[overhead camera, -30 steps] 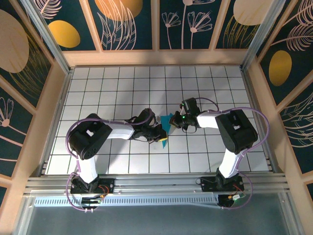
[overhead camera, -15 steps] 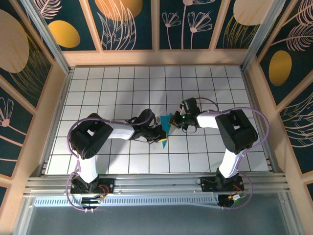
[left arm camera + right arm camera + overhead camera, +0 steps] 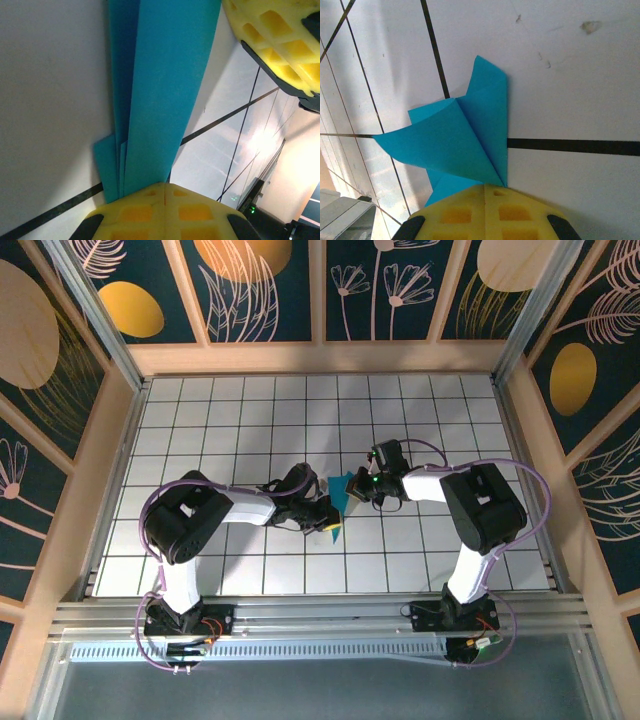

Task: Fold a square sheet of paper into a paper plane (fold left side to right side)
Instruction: Fold the wing for the fifth time at the center of the table.

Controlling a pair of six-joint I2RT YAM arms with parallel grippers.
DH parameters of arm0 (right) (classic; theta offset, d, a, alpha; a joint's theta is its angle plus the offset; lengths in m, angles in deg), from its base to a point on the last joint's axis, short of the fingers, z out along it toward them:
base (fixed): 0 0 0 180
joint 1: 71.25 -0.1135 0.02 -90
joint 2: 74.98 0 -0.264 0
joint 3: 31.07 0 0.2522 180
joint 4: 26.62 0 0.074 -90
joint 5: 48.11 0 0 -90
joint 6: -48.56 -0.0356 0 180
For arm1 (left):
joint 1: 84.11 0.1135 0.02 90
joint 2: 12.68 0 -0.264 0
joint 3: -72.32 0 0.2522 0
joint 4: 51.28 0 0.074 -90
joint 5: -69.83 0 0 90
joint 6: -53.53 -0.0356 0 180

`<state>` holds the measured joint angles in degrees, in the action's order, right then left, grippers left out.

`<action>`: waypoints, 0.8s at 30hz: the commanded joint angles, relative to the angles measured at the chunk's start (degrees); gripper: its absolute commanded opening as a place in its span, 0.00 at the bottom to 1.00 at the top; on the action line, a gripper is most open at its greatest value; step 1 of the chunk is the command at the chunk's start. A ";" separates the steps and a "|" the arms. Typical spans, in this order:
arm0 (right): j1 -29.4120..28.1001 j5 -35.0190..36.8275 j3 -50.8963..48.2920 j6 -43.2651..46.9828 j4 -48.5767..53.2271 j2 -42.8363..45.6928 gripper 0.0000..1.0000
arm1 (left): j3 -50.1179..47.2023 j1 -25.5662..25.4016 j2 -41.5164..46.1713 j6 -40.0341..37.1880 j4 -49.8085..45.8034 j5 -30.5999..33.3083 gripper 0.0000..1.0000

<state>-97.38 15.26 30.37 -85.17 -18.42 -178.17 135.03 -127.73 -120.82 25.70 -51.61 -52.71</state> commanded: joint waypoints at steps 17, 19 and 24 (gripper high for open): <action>-0.29 2.11 1.61 2.68 5.13 -2.74 0.00 | -0.67 -0.11 -3.74 0.51 -7.93 2.88 0.00; -0.03 2.02 1.97 2.99 5.02 -2.91 0.00 | -0.84 -0.13 -3.92 0.46 -8.44 3.32 0.00; 0.70 1.84 2.63 3.81 3.58 -3.05 0.00 | -0.95 -0.15 -4.42 0.45 -9.04 3.56 0.00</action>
<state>-97.27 14.80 32.25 -83.24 -16.43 -179.03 135.38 -127.73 -121.39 25.68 -52.23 -52.56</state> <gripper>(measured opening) 0.051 0.045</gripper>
